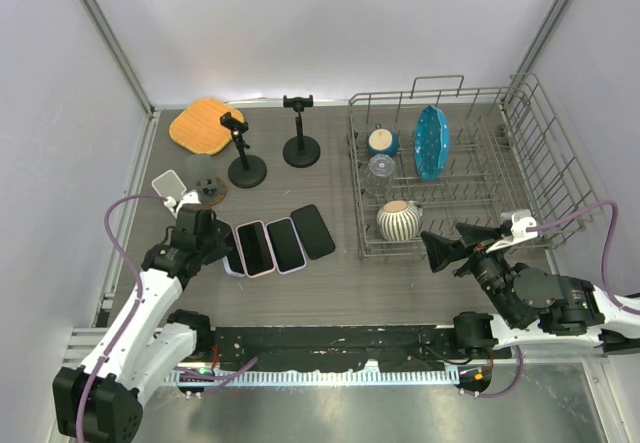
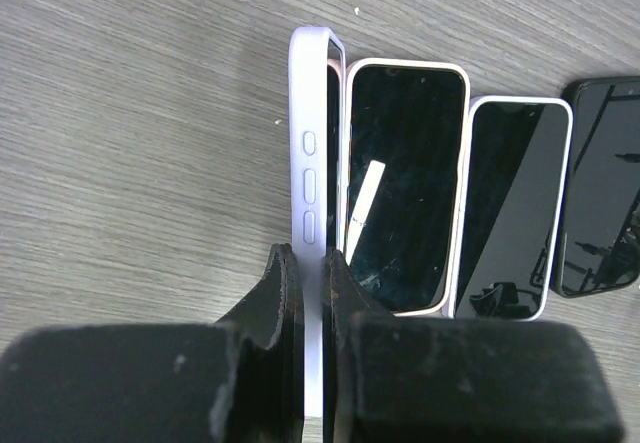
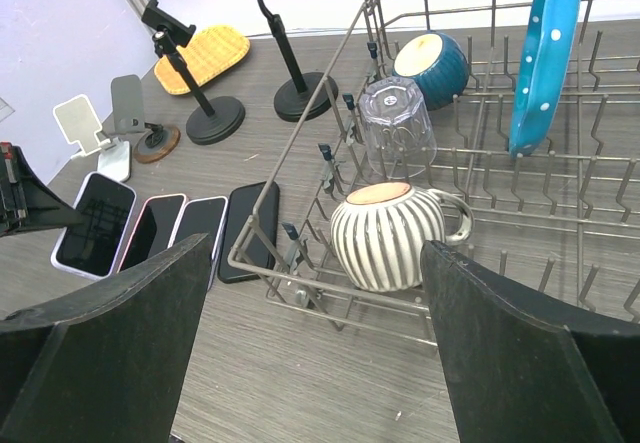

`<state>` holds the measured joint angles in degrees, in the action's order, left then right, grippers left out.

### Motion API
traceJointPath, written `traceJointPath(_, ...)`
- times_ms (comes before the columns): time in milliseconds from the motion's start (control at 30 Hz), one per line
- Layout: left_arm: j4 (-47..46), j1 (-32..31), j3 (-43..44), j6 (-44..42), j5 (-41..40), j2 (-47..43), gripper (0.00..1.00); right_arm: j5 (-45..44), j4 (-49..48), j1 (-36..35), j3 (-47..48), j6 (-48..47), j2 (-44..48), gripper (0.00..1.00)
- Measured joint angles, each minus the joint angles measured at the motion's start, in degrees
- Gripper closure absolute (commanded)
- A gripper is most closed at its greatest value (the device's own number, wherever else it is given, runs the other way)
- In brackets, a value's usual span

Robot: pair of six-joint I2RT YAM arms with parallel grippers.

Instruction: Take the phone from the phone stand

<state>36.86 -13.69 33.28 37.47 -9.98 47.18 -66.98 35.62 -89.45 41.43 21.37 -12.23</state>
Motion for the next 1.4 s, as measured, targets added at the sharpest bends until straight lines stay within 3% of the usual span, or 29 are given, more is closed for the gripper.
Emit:
traceJointPath(433, -0.1, 1.7, -0.7, -0.1, 1.5, 3.3, 0.89, 0.0, 0.1, -0.1, 0.0, 0.3, 0.2, 0.10)
traceJointPath(567, -0.1, 1.7, -0.7, -0.5, 1.4, 3.3, 0.72, 0.0, 0.2, -0.1, 0.0, 0.5, 0.3, 0.10)
traceJointPath(867, 0.3, 1.8, -0.4, -0.8, -0.7, 4.4, 0.48, 0.0, 0.2, -0.2, 0.0, 0.5, 0.4, 0.10)
traceJointPath(1133, 0.3, 1.9, -0.4, -0.7, -1.5, 5.6, 0.32, 0.0, 0.2, -0.2, 0.0, 0.7, 0.4, 0.10)
traceJointPath(1267, 0.3, 2.1, -0.4, -0.7, -1.4, 6.2, 0.19, 0.0, 0.3, -0.5, 0.0, 0.7, 0.4, 0.10)
traceJointPath(1400, 0.1, 2.1, -0.4, -0.6, -0.4, 6.2, 0.14, 0.0, 0.3, -0.5, 0.0, 0.9, 0.5, 0.10)
